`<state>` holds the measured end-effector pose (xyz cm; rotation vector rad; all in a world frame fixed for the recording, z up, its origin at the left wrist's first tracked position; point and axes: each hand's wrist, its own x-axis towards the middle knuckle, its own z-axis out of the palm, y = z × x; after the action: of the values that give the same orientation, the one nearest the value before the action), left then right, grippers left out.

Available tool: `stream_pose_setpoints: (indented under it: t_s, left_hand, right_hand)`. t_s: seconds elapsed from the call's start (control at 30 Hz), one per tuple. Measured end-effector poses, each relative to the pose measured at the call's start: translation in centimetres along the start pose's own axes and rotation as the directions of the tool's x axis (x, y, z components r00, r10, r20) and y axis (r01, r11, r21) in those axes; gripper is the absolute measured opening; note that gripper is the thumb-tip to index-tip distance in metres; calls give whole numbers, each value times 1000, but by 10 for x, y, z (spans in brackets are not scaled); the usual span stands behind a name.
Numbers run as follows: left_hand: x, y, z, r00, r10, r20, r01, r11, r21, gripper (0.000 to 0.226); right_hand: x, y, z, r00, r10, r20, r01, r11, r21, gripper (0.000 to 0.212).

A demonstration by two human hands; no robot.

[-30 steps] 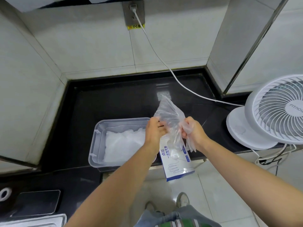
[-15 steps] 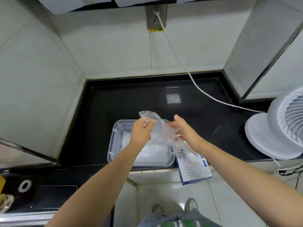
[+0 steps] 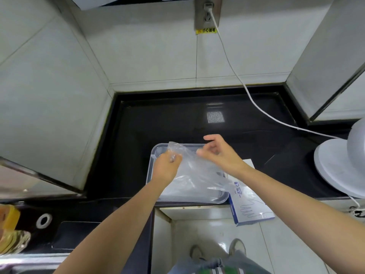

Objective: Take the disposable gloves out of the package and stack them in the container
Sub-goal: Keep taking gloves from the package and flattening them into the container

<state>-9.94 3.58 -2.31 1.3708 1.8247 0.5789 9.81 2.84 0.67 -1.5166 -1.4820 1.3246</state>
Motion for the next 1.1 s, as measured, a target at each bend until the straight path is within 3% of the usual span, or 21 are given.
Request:
stream_pose_setpoints:
  t_s: [0.07, 0.13, 0.23, 0.33, 0.47, 0.53, 0.57, 0.63, 0.7, 0.73, 0.8, 0.87, 0.9, 1.0, 1.03, 1.1]
  left_hand:
    - [4, 0, 3, 1000, -22, 0, 22, 1000, -15, 29]
    - [7, 2, 4, 999, -36, 5, 36, 998, -50, 26]
    - [9, -5, -1, 1000, -22, 14, 23, 999, -35, 30]
    - [8, -18, -4, 999, 54, -4, -53, 985, 162, 34]
    - [11, -23, 2, 992, 123, 2, -112, 898, 426, 28]
    - [11, -20, 8, 992, 124, 28, -121, 850, 513, 29]
    - [11, -21, 12, 993, 116, 36, -118, 839, 531, 30]
    - [11, -24, 18, 996, 77, 39, -85, 831, 549, 32]
    - [13, -29, 21, 998, 40, 55, -65, 808, 586, 40]
    - [14, -32, 22, 997, 24, 76, -66, 794, 604, 46]
    - [16, -39, 24, 995, -21, 98, -42, 796, 603, 53]
    - [15, -40, 25, 998, -38, 44, 7, 826, 563, 47]
    - [13, -39, 25, 1000, 25, -2, -19, 820, 573, 41]
    - [9, -32, 30, 928, 369, -59, -261, 754, 602, 35]
    - [7, -26, 30, 909, 414, -38, -321, 758, 568, 33]
    - [8, -20, 31, 926, 370, 77, -350, 762, 544, 26]
  right_hand:
    - [-1, -4, 15, 983, -3, 182, 42, 977, -210, 80]
    - [8, -2, 26, 977, 22, 213, 63, 922, -383, 70]
    - [29, 6, 21, 998, 16, -55, -34, 938, -346, 33]
    - [39, 10, 7, 962, -15, -274, -59, 964, -260, 27]
    - [30, -8, 12, 819, -390, -421, 257, 905, -340, 33]
    - [20, -13, 24, 777, -553, -301, 447, 821, -355, 27]
    - [16, -11, 33, 792, -582, -185, 505, 794, -338, 24]
    - [13, 3, 51, 900, -431, 62, 421, 825, -377, 22]
    - [20, 22, 61, 976, -36, 213, 153, 814, -561, 36]
    - [23, 30, 63, 960, 151, 237, 40, 762, -647, 48]
    - [29, 41, 66, 892, 358, 274, -45, 675, -736, 66]
    - [31, 46, 72, 849, 422, 319, -42, 655, -754, 77]
    - [32, 48, 75, 832, 443, 333, -41, 649, -760, 82]
    - [36, 54, 83, 794, 496, 352, -42, 622, -782, 93]
    - [37, 54, 83, 790, 499, 356, -40, 622, -782, 93]
    - [37, 53, 82, 792, 494, 359, -31, 620, -784, 92]
